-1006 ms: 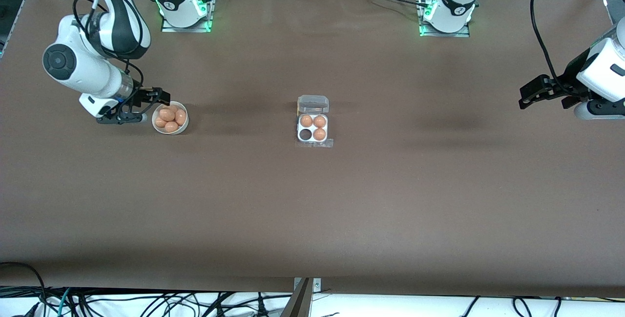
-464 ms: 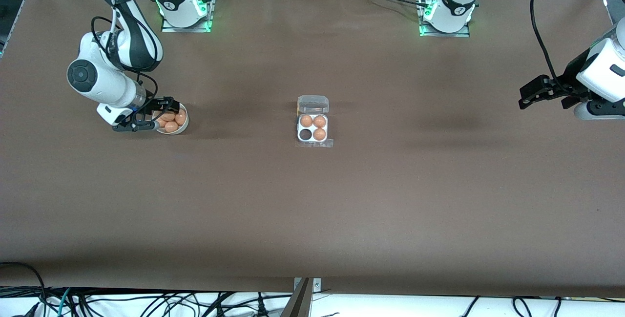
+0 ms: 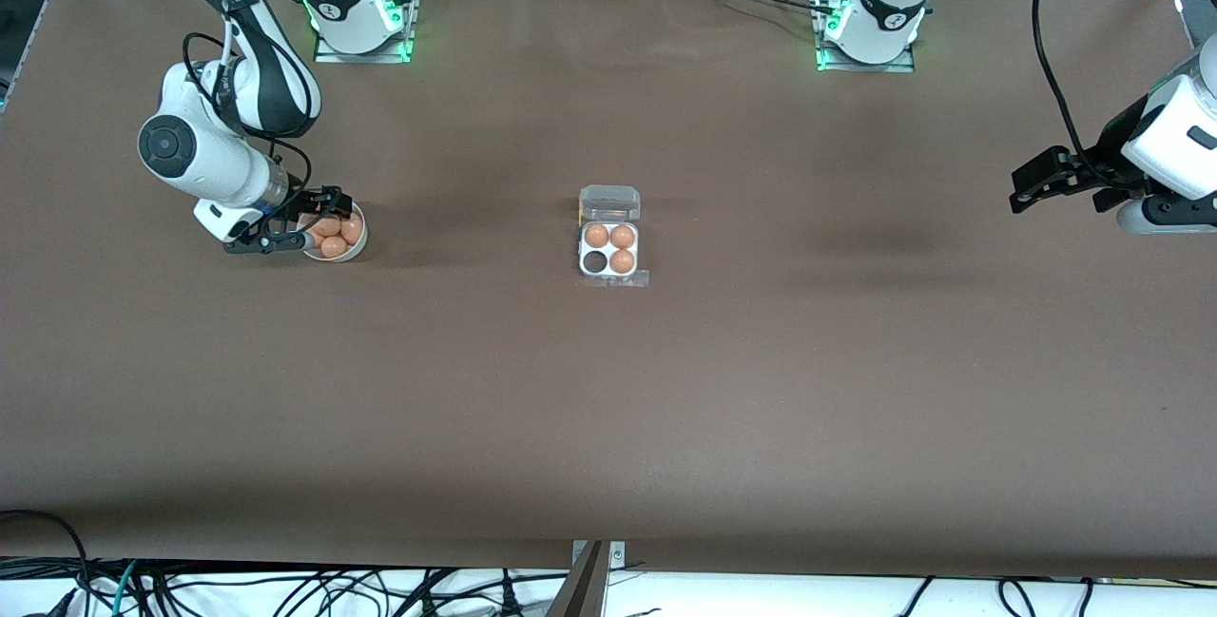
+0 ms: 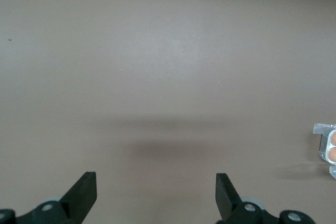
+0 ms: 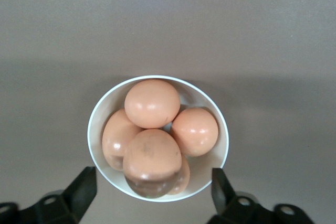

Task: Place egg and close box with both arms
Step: 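Close the right gripper on one brown egg and lift it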

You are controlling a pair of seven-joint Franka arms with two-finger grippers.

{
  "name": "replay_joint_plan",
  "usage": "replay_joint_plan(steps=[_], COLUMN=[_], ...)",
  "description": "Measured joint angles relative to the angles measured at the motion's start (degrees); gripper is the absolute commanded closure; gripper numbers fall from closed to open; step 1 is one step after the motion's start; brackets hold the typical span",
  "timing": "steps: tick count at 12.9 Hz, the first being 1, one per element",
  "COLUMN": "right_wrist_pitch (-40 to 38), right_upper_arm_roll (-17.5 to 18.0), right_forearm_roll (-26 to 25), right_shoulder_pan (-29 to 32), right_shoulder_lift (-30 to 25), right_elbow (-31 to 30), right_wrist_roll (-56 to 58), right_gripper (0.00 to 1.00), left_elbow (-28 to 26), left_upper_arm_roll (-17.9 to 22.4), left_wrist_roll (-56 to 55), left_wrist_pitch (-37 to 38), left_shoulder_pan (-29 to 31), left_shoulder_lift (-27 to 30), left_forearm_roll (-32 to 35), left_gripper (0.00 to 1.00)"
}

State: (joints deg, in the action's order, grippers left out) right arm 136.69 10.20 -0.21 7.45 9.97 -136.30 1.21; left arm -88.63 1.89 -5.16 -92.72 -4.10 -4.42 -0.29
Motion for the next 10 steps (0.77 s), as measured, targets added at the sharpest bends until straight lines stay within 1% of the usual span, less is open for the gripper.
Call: replay_joint_plan(steps=[1, 2, 4, 5, 6, 10], right_wrist_pitch=[0.0, 0.0, 0.1, 0.1, 0.1, 0.1], right_upper_arm_roll=[-0.2, -0.7, -1.3, -1.3, -1.3, -1.3], right_forearm_roll=[-0.1, -0.1, -0.1, -0.1, -0.1, -0.1], right_shoulder_pan=[0.0, 0.0, 0.0, 0.0, 0.0, 0.0], right_shoulder_lift=[0.0, 0.0, 0.0, 0.0, 0.0, 0.0], right_elbow=[0.0, 0.0, 0.0, 0.0, 0.0, 0.0], right_wrist_roll=[0.3, 1.2, 2.1, 2.1, 2.1, 2.1], right_gripper=[0.31, 0.45, 0.85, 0.99, 1.00, 1.00], left_elbow=[0.0, 0.0, 0.0, 0.0, 0.0, 0.1], left_upper_arm_roll=[0.0, 0.0, 0.0, 0.0, 0.0, 0.0], left_wrist_roll=[0.0, 0.0, 0.0, 0.0, 0.0, 0.0], left_wrist_pitch=[0.0, 0.0, 0.0, 0.0, 0.0, 0.0], left_shoulder_pan=[0.0, 0.0, 0.0, 0.0, 0.0, 0.0], left_shoulder_lift=[0.0, 0.0, 0.0, 0.0, 0.0, 0.0], left_forearm_roll=[0.0, 0.0, 0.0, 0.0, 0.0, 0.0], left_gripper=[0.00, 0.00, 0.00, 0.00, 0.00, 0.00])
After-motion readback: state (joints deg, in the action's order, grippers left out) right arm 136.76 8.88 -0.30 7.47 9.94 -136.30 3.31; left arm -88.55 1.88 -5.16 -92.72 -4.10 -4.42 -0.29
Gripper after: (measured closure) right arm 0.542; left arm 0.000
